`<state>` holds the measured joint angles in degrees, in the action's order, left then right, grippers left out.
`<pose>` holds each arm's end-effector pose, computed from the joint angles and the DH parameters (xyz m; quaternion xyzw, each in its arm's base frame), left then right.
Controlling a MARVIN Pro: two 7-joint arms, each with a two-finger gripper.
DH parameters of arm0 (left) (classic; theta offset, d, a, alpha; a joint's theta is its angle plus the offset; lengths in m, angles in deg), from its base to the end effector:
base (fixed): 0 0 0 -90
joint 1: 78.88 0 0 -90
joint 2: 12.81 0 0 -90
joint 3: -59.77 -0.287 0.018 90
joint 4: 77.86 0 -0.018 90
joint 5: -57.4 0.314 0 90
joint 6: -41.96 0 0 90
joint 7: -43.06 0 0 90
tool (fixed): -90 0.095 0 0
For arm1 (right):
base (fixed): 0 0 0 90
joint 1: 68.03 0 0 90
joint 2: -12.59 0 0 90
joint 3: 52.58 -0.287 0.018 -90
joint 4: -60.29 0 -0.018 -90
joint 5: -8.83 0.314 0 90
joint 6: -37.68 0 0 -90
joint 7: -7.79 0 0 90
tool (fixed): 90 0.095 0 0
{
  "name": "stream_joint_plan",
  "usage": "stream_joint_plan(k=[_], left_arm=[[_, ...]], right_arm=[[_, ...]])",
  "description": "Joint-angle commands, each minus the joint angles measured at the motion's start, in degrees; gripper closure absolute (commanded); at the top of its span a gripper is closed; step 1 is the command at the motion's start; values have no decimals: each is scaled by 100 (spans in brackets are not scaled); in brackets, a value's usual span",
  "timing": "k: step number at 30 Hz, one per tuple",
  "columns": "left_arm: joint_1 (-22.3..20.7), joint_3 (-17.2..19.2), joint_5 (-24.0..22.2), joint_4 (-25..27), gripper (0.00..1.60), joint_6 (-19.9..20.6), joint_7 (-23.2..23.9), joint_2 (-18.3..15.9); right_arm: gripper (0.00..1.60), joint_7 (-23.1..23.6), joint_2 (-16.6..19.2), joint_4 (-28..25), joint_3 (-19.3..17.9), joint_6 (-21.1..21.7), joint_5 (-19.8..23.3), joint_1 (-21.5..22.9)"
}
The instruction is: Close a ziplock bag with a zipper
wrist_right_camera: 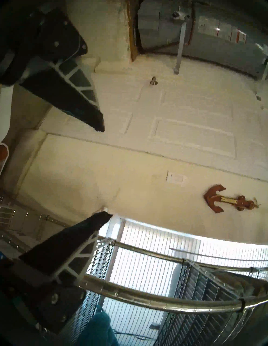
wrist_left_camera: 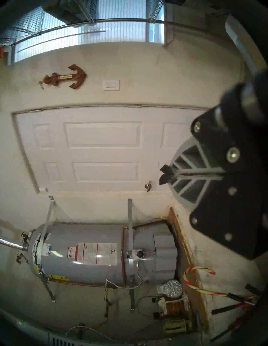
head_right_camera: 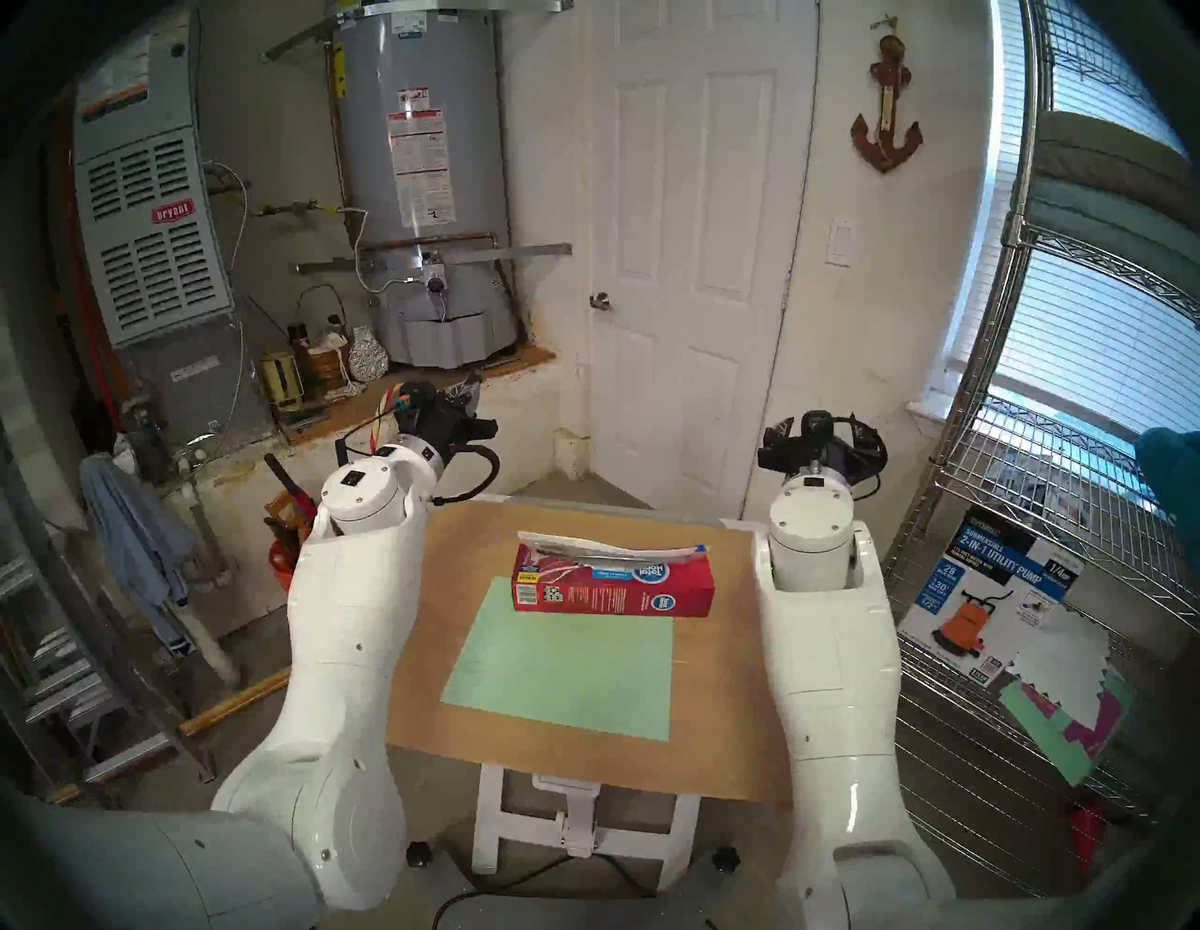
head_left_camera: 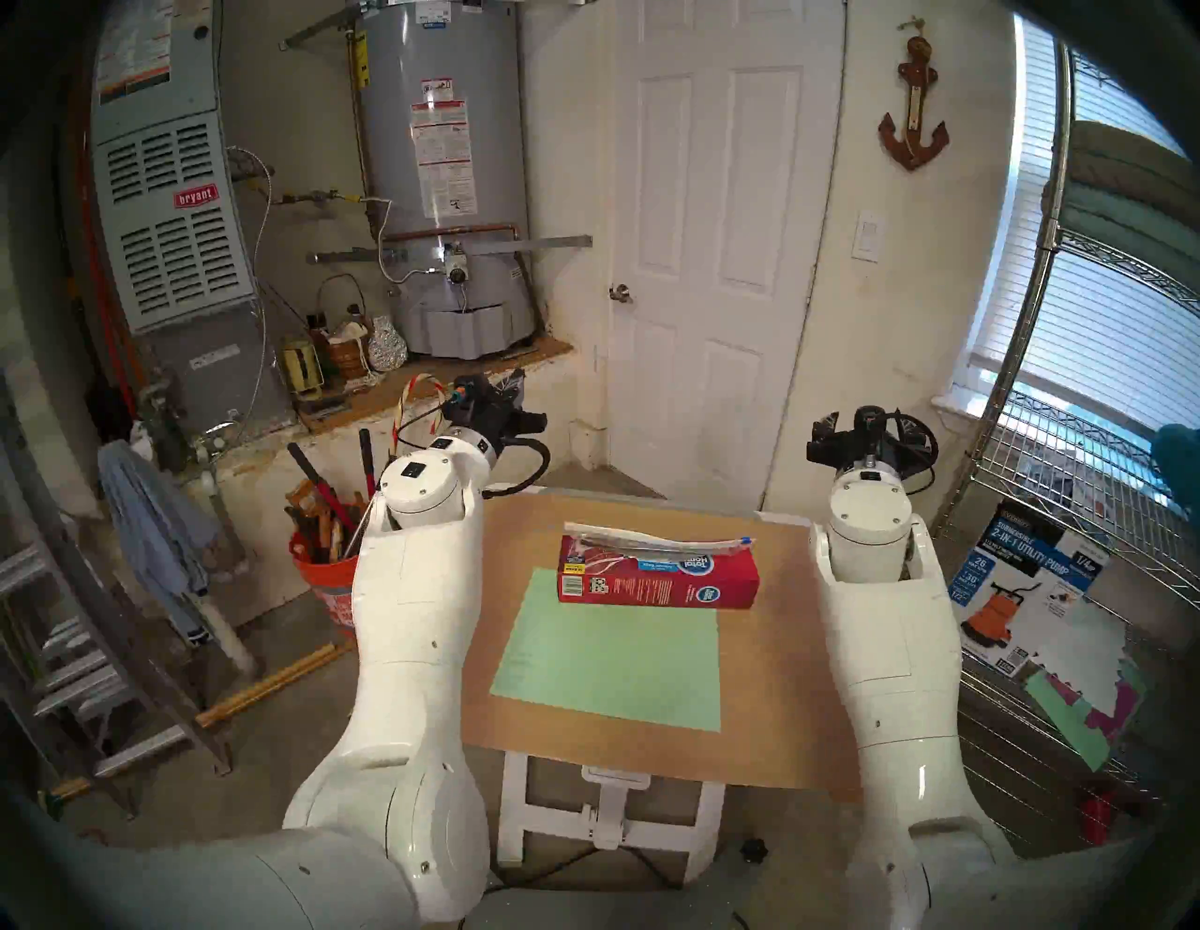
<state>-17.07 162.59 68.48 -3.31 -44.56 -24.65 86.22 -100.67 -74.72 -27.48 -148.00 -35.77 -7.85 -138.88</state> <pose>0.5495 -0.0124 -0.1893 0.6544 -0.0725 0.7480 0.0841 0.4978 -0.0911 -0.1792 0.6622 -0.0753 0.6914 0.2788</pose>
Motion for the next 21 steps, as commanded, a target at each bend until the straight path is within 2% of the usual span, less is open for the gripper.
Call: stream_joint_plan(k=[1, 3, 4, 5, 6, 7, 16, 21], left_arm=[[306, -106, 281, 671, 160, 248, -312, 158], [352, -162, 349, 791, 144, 290, -338, 178], [398, -182, 413, 871, 118, 297, -426, 211], [434, -233, 490, 907, 102, 249, -441, 182], [498, -244, 524, 1028, 6, 352, -480, 215], [543, -282, 553, 1111, 0, 412, -519, 208], [882, -661, 586, 1749, 0, 1071, -827, 45], [972, -774, 550, 1928, 0, 1338, -968, 6]], right_arm=[[0, -695, -291, 140, 49, -306, -238, 330], [0, -852, -334, 234, 33, -365, -237, 381], [0, -926, -337, 273, 41, -402, -265, 398], [0, -1003, -348, 315, 51, -443, -287, 415], [0, -1041, -383, 349, 33, -443, -253, 439], [0, -1144, -360, 374, 76, -485, -347, 445], [0, -1587, -418, 657, 102, -762, -454, 574], [0, -1708, -427, 747, 110, -867, -484, 613]])
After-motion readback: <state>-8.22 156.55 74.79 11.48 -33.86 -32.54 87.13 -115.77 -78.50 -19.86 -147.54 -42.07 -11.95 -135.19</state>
